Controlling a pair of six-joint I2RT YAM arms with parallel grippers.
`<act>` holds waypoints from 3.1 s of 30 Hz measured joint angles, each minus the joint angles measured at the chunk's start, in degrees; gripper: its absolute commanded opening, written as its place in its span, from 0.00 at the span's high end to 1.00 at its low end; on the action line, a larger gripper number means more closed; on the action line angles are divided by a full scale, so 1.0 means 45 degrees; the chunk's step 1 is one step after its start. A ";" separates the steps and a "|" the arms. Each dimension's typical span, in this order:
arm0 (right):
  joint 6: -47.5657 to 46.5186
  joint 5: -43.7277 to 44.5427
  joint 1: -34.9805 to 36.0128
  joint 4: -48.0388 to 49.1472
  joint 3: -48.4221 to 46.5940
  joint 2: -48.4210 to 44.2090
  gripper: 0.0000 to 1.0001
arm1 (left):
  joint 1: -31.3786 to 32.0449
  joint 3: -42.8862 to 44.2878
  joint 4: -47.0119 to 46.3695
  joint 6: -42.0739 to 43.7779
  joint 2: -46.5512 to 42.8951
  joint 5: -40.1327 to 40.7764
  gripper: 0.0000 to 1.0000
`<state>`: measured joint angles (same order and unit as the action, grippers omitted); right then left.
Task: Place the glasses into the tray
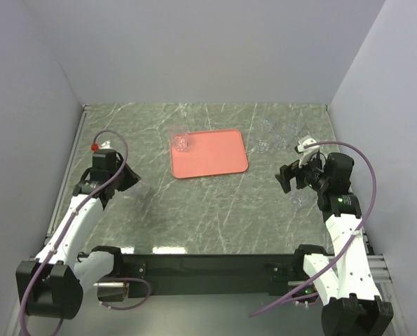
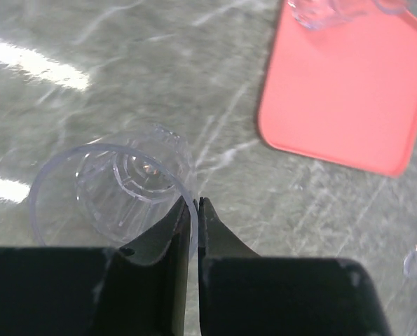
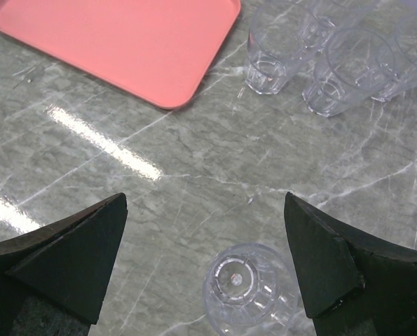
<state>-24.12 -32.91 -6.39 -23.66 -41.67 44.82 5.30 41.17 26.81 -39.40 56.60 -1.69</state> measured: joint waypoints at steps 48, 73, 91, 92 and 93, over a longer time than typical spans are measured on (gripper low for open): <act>-0.0005 -0.0019 -0.0005 0.0000 0.0000 0.0087 0.01 | 0.4765 0.8932 -0.0529 0.4648 1.0885 0.1103 0.91; -0.0005 -0.0131 -0.0141 0.0010 0.0005 0.0350 0.01 | 0.5178 0.7174 -0.1525 0.4818 0.7451 0.1715 0.31; -0.1093 0.2176 -0.0690 -0.2676 -0.1603 0.2331 0.01 | 0.3803 0.0423 -0.2540 0.5542 -0.2375 0.3798 0.01; -0.1088 0.2399 -0.0763 -0.2832 -0.1656 0.2482 0.01 | 0.3803 0.0423 -0.2560 0.5547 -0.2453 0.3939 0.01; -0.1073 0.2584 -0.0835 -0.2973 -0.1729 0.2691 0.03 | 0.3803 0.0423 -0.2569 0.5547 -0.2531 0.4065 0.01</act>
<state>-28.95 -21.28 -10.15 -37.04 -49.45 56.93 22.41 43.07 15.25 -14.44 45.21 16.60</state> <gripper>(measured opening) 0.990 0.993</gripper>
